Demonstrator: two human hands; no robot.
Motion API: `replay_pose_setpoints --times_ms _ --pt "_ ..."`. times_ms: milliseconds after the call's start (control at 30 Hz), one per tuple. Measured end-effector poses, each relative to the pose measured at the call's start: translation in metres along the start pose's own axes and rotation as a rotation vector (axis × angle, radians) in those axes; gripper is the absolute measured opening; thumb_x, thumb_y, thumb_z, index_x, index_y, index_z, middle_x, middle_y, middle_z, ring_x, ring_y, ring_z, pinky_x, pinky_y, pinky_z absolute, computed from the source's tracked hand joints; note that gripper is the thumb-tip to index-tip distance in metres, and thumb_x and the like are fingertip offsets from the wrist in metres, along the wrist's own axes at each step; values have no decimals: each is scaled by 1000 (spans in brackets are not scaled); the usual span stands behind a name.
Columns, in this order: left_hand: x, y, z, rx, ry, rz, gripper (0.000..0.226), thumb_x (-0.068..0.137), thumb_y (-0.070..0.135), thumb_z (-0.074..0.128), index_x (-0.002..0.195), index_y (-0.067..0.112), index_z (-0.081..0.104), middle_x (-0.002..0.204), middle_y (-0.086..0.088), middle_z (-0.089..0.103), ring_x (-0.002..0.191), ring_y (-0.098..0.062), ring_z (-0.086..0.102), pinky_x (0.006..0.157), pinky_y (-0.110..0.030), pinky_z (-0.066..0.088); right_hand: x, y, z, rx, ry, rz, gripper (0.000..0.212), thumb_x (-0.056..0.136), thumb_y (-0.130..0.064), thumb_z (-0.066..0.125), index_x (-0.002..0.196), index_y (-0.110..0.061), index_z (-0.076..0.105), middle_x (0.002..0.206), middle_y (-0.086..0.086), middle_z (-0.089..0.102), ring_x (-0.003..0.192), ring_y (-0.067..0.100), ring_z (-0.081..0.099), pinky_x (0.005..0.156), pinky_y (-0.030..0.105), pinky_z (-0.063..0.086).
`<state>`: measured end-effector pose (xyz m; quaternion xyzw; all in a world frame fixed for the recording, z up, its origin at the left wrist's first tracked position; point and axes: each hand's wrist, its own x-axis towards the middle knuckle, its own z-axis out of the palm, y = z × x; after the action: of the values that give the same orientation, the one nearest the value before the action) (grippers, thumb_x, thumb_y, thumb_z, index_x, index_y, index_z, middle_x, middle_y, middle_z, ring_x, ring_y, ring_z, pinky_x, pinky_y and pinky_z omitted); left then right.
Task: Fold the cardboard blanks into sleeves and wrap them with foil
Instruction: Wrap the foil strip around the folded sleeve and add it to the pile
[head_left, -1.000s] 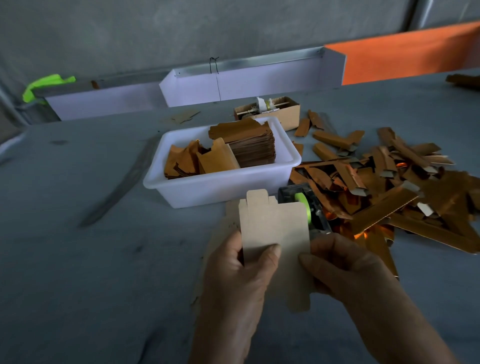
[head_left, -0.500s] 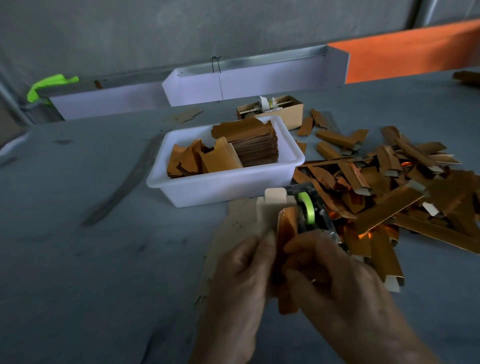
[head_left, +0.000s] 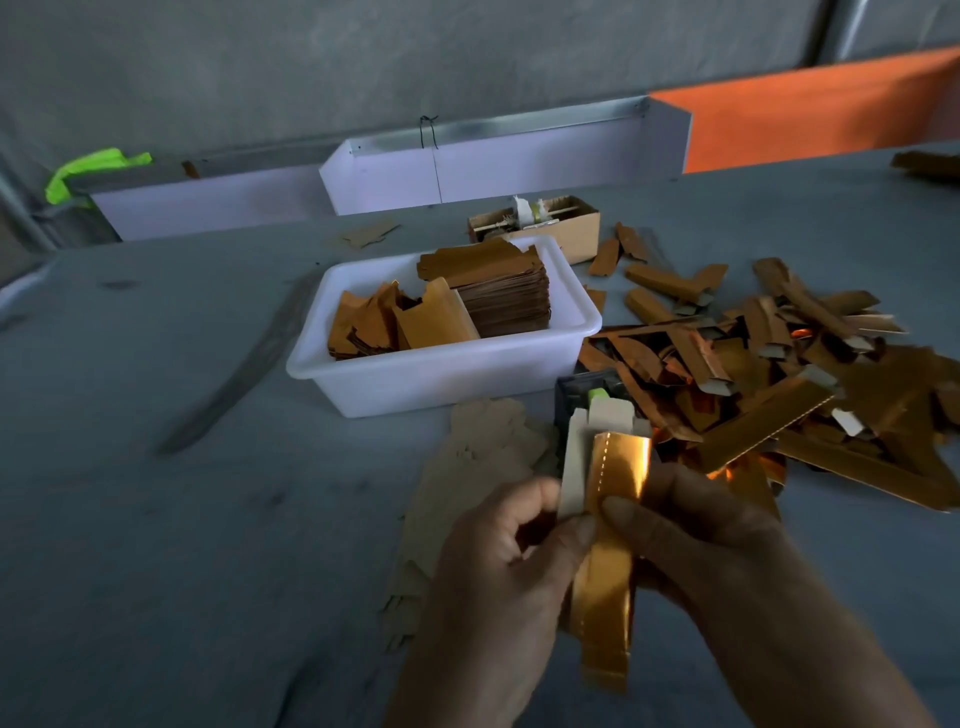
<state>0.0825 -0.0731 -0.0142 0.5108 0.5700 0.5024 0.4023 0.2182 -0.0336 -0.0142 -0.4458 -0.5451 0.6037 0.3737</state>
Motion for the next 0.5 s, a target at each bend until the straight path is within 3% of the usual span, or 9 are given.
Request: replay_pose_setpoints --times_ms 167,300,400,500 --pt "2 -3 1 -47 121 -52 10 78 19 74 74 28 73 67 4 71 61 -2 64 53 -12 46 0 1 2 -23 93 -103 30 53 -45 61 76 -28 70 76 11 68 79 27 67 80 49 55" --pt "2 -7 7 -4 224 8 15 78 17 74 76 31 76 74 4 73 69 -6 68 56 -11 47 -1 2 6 -60 154 -138 45 53 -59 58 79 -24 68 74 15 67 75 30 67 73 47 57" --pt "-1 -11 15 364 363 186 16 75 17 77 83 31 76 73 7 61 73 -9 62 61 -12 44 1 3 9 -107 199 -142 46 56 -56 61 81 -17 66 75 14 68 76 30 67 72 47 57" --pt "-3 -9 28 927 360 355 24 71 9 68 92 16 78 67 -2 54 71 -21 54 50 -25 41 6 8 7 -106 228 -96 21 72 -34 64 81 -15 66 77 11 69 78 28 68 71 45 57"
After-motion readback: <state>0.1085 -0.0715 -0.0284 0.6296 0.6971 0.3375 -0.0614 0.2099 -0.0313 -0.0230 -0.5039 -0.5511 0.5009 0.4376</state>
